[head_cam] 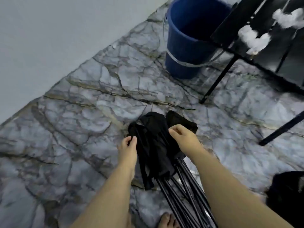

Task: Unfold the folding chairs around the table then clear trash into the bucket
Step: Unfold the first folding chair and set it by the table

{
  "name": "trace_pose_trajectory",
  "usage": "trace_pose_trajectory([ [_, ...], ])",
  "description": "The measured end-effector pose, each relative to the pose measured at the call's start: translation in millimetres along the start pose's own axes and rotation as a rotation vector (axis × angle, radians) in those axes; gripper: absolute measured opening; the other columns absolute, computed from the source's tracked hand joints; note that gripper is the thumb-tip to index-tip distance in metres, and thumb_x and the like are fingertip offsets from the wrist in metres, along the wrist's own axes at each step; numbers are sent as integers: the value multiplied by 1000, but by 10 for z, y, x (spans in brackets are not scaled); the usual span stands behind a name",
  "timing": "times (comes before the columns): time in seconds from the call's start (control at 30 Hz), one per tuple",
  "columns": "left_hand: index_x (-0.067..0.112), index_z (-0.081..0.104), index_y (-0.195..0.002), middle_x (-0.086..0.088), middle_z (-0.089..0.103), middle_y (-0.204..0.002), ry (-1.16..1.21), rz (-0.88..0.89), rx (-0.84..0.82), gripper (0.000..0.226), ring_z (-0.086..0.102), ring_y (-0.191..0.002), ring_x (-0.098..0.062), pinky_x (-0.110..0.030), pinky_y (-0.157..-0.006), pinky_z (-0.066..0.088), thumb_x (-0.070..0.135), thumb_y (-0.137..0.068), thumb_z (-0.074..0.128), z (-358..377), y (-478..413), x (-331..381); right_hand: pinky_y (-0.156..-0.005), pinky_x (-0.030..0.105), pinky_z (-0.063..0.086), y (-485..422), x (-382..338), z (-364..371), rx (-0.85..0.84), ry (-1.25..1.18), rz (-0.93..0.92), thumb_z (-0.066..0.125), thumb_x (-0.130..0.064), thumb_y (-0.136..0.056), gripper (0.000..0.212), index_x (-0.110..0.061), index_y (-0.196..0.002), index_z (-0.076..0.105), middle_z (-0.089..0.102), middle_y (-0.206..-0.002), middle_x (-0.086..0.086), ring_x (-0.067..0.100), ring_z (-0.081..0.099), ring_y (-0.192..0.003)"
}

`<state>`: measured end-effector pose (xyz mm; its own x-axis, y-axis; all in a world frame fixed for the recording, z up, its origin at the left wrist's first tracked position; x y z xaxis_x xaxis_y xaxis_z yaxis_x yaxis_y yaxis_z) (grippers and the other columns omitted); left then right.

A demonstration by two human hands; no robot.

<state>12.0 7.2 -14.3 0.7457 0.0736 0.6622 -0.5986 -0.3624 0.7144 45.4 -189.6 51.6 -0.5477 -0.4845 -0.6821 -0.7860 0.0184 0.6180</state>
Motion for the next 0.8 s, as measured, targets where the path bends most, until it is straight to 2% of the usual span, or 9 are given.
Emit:
trace_pose_trajectory([
  [0.1, 23, 29, -143, -4, 33, -150, 55, 4, 42, 59, 39, -132, -25, -41, -108, 34, 46, -91, 46, 234, -434, -233, -81, 26, 39, -446, 203, 230, -8, 56, -49, 49, -40, -93, 34, -25, -123, 54, 57, -121, -2, 15, 53, -108],
  [0.2, 31, 28, -142, -4, 35, -149, 183, -41, 51, 65, 43, -130, -28, -48, -107, 38, 57, -85, 48, 443, -769, -439, -87, 27, 37, -854, 335, 447, -76, 44, -48, 49, -47, -91, 52, -30, -139, 37, 49, -136, -2, 18, 48, -122],
  [0.3, 38, 30, -139, -2, 38, -146, 184, 85, 108, 64, 43, -129, -25, -48, -106, 39, 60, -83, 50, 501, -981, -566, -88, 27, 37, -1169, 382, 568, -63, 18, -98, 51, -52, -88, 62, -37, -144, 27, 49, -135, -2, 18, 48, -121],
  [0.4, 50, 25, -137, 5, 35, -149, 177, 251, 53, 64, 37, -135, -18, -45, -111, 34, 63, -80, 52, 513, -1050, -580, -93, 30, 39, -1377, 394, 657, -14, 87, -189, 54, -53, -86, 67, -41, -144, 23, 48, -128, -1, 18, 46, -121],
  [0.53, 48, 25, -139, 9, 30, -151, 183, 329, -17, 64, 32, -136, -12, -38, -111, 32, 54, -82, 55, 502, -1068, -573, -111, 39, 32, -1546, 377, 834, -20, 236, -282, 56, -52, -85, 71, -43, -145, 18, 36, -148, 1, 21, 32, -137],
  [0.63, 43, 33, -136, 8, 34, -149, 222, 358, -60, 62, 34, -136, -11, -36, -112, 32, 43, -81, 63, 443, -1074, -539, -109, 35, 32, -1607, 309, 905, -57, 159, -280, 60, -44, -86, 70, -45, -144, 21, 32, -151, 0, 19, 30, -139],
  [0.7, 48, 38, -129, 6, 39, -145, 247, 337, -99, 61, 38, -133, -13, -39, -111, 34, 51, -76, 67, 389, -1117, -539, -103, 28, 34, -1644, 276, 897, -69, 118, -270, 64, -39, -85, 65, -41, -141, 31, 37, -148, -3, 14, 35, -135],
  [0.8, 61, 44, -116, 4, 41, -145, 261, 297, -175, 52, 40, -133, -15, -44, -111, 35, 63, -69, 65, 324, -1169, -543, -89, 20, 33, -1681, 249, 881, -129, 25, -235, 67, -33, -84, 56, -37, -134, 44, 46, -132, -9, 4, 40, -116],
])
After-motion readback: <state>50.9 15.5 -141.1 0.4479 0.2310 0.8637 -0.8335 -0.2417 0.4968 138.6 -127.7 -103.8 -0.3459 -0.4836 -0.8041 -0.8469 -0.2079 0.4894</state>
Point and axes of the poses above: each hand's wrist, its own y-axis away from the middle knuckle, its own z-axis out of the palm, x = y × z, the point moved 2 cm from there along -y, towards the middle knuckle
